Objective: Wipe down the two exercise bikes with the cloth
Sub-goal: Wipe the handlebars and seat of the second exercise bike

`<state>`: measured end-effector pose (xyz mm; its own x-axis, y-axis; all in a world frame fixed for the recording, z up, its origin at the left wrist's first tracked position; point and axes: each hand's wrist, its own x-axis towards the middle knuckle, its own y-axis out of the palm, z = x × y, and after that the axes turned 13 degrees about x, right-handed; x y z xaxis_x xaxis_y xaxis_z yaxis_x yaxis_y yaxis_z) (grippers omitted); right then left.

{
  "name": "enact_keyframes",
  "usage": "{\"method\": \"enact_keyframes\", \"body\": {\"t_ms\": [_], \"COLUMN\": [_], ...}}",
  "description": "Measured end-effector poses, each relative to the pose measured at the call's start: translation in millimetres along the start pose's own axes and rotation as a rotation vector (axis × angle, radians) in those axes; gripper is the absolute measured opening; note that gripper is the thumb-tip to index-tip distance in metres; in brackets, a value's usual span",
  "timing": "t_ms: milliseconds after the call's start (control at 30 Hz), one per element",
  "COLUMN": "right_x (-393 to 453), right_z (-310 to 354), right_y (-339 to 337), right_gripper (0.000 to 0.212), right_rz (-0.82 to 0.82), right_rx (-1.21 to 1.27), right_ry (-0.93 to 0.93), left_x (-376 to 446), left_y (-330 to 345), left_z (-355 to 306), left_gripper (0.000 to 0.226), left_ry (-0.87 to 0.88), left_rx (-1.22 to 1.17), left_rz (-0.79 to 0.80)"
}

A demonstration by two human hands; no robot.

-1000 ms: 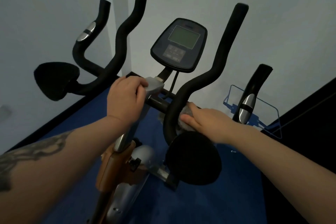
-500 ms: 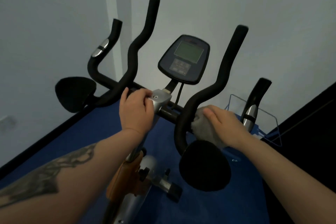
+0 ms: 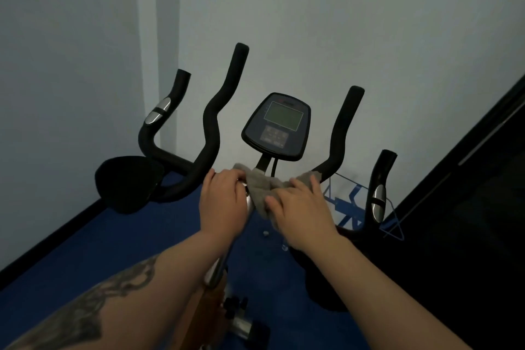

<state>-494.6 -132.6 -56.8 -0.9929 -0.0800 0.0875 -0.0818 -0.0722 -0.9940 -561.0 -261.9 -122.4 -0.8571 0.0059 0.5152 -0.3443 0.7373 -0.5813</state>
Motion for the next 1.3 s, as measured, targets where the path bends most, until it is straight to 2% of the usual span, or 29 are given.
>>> {"method": "enact_keyframes", "body": {"t_ms": [67,200,300,433,533,633,733,767,833,900,1000,1100,1167,1233,1300], "right_x": [-8,4,27,23,5,16,37,37,27,11,6,29,42,44,28], "right_z": [2,13,20,27,32,27,16,14,14,22,25,18,18,20,20], "right_y": [10,21,19,26,34,28,2,-3,3,16,24,16,13,15,24], "right_gripper": [0.032,0.047,0.035,0.073,0.082,0.071,0.030,0.027,0.031,0.038,0.028,0.025,0.031,0.044,0.056], "right_rz": [0.040,0.154,0.122,0.026,0.015,0.125,0.301,0.339,0.262,0.088,-0.051,0.073,0.160,0.136,0.021], "right_rx": [-0.061,-0.241,-0.270,-0.177,-0.185,-0.213,-0.019,-0.020,-0.053,-0.040,-0.088,-0.217,-0.190,-0.083,0.051], "right_ry": [0.005,0.069,0.144,0.246,0.246,0.259,0.222,0.187,0.150,0.159,0.144,0.208,0.258,0.300,0.286], "left_x": [-3,-9,-9,-9,-9,-8,-9,-9,-10,-10,-10,-9,-9,-9,-11], "left_y": [1,7,7,4,6,6,2,2,1,1,2,2,2,1,1], "left_z": [2,2,1,-1,3,0,-1,-2,-2,-2,-2,-1,-2,-2,-2], "left_gripper": [0.027,0.026,0.028,0.026,0.026,0.031,0.031,0.029,0.028,0.028,0.029,0.030,0.030,0.030,0.029], "left_ry": [-0.001,-0.075,-0.100,-0.065,-0.062,-0.047,-0.035,-0.035,-0.043,-0.050,-0.058,-0.043,-0.044,-0.046,-0.037], "left_rx": [-0.022,-0.111,-0.139,-0.102,-0.086,-0.066,-0.037,-0.028,-0.017,-0.014,-0.017,-0.020,-0.019,-0.018,-0.016], "left_rz": [-0.021,-0.104,-0.127,-0.127,-0.137,-0.147,-0.137,-0.127,-0.110,-0.103,-0.104,-0.106,-0.103,-0.104,-0.105]}}
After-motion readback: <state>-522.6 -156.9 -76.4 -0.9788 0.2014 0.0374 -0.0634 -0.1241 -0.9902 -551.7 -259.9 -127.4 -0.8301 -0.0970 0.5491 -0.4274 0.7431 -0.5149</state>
